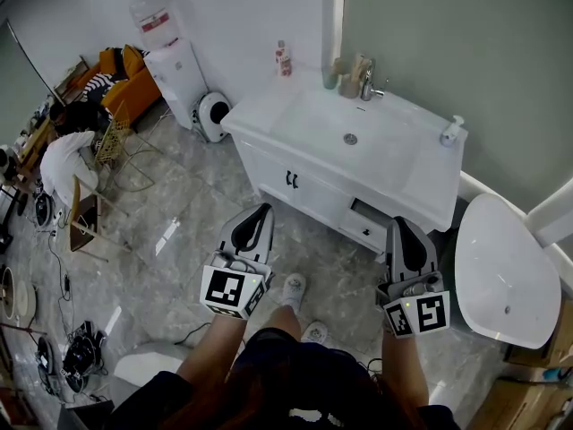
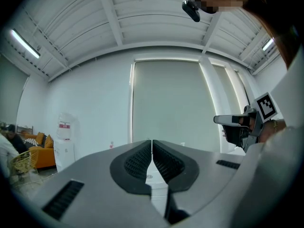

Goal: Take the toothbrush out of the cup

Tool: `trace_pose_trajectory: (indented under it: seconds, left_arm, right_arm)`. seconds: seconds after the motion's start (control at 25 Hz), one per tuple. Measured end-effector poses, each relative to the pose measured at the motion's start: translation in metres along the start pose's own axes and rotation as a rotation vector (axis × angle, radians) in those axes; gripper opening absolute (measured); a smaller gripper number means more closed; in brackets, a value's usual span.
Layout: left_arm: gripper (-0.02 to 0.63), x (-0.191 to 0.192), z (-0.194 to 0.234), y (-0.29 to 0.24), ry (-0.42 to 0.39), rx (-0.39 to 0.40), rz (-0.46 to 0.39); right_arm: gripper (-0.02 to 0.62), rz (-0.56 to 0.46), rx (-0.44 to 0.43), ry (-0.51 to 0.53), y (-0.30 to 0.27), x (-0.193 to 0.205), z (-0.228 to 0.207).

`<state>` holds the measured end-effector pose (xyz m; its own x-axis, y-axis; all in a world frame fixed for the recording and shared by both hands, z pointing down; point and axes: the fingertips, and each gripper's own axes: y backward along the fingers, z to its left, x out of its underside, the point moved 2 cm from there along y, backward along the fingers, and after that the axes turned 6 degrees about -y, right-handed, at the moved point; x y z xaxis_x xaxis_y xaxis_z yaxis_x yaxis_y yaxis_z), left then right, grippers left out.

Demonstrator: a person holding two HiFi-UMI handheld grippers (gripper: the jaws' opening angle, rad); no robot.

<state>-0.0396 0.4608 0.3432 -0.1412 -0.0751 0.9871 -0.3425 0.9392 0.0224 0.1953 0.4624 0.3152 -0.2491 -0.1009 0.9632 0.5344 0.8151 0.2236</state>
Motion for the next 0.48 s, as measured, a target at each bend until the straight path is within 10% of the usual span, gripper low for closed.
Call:
trace_pose_trajectory:
  seconds: [0.48]
  left_arm:
    - [0.025,0.011,0.068,-0.11,0.015,0.031,-0.019]
  right_arm:
    - [0.015,0.001,0.029,0.015,-0.114,0.014,-0.043]
